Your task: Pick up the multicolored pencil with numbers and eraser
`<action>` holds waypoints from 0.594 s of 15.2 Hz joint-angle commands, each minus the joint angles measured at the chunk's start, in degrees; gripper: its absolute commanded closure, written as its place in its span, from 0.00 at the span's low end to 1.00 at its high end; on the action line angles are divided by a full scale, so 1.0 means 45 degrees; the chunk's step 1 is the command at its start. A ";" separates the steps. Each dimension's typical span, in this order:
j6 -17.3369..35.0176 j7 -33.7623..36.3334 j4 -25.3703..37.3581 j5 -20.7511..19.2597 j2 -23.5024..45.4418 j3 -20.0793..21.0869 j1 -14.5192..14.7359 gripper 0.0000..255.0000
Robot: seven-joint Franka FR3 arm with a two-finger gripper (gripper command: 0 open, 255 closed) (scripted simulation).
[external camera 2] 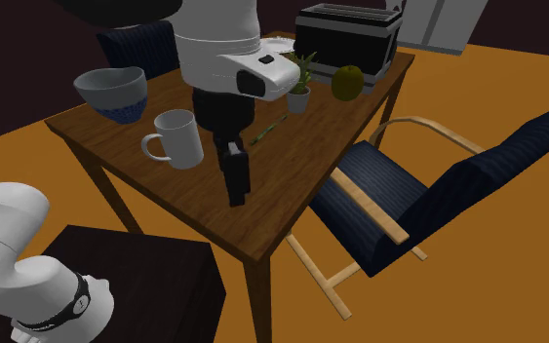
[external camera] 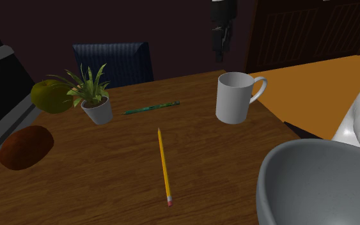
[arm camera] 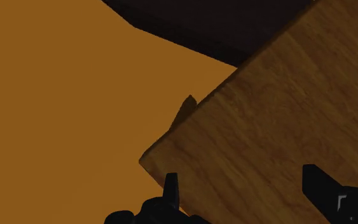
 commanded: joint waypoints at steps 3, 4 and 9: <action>0.0003 -0.0683 0.0859 -0.0092 0.1157 0.0718 0.0695 0.00; -0.0027 -0.0848 0.1114 -0.0135 0.1455 0.0898 0.0858 0.00; -0.0224 -0.1639 0.2324 -0.0426 0.2856 0.1813 0.1679 0.00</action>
